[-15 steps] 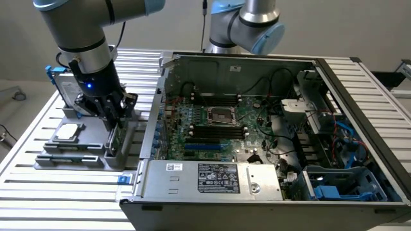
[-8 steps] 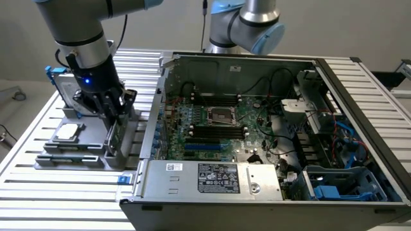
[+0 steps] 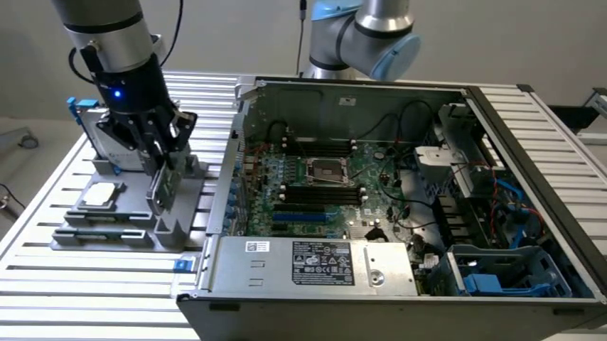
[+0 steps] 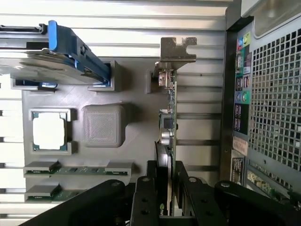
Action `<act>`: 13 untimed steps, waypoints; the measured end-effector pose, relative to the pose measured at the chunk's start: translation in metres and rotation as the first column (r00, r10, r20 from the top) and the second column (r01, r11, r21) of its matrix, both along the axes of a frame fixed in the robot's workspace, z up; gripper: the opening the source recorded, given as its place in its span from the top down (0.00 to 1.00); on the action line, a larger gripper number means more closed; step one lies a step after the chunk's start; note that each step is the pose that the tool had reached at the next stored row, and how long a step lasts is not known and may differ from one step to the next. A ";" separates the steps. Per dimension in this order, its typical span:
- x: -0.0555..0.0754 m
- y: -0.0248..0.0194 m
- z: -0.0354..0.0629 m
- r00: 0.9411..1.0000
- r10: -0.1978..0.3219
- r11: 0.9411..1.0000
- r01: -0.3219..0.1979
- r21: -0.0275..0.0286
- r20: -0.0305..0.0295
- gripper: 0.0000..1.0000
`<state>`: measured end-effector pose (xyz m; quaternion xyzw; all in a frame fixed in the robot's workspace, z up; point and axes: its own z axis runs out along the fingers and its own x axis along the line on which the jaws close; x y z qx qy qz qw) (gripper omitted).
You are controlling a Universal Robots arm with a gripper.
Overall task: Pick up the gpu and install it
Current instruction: 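Pick up the gpu and move the gpu toward the slot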
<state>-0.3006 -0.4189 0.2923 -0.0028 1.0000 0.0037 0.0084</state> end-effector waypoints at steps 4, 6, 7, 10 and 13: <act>0.000 0.0001 0.0182 1.000 0.000 1.000 0.000 0.000 0.000 0.73; 0.000 0.0001 0.0272 1.000 0.000 1.000 0.000 0.000 0.000 0.73; 0.000 0.0001 0.0318 1.000 0.000 1.000 0.000 0.000 0.000 0.73; 0.003 0.0000 0.0457 1.000 0.004 1.000 -0.004 0.000 0.000 0.73; 0.009 -0.0008 0.0593 1.000 0.012 1.000 -0.012 0.005 0.000 0.73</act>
